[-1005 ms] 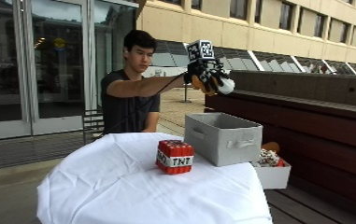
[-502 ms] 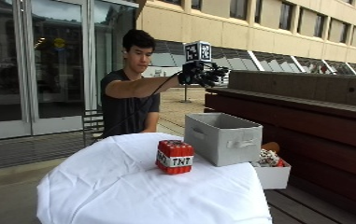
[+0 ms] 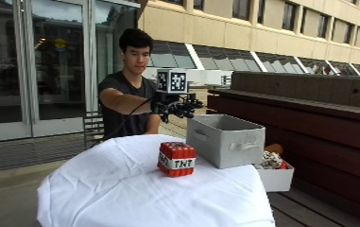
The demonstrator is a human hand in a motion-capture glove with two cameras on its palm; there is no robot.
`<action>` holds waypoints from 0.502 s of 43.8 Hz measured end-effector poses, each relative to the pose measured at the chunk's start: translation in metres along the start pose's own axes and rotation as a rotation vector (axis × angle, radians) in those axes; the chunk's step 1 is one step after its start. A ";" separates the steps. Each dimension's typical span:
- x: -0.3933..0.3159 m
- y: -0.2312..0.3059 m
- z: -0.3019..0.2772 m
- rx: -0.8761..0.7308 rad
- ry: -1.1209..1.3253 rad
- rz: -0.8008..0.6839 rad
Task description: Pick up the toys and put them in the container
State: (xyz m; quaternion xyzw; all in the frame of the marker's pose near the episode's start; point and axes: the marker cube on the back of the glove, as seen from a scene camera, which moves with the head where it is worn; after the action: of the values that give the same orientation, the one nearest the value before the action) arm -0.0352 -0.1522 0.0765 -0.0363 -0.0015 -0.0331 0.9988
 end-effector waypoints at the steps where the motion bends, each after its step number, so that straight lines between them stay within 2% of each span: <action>1: 0.003 -0.001 0.008 -0.012 0.006 0.002; 22: 0.013 -0.004 0.138 -0.244 0.013 0.028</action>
State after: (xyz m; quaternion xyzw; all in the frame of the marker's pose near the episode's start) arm -0.0230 -0.1465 0.2142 -0.1574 0.0096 -0.0194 0.9873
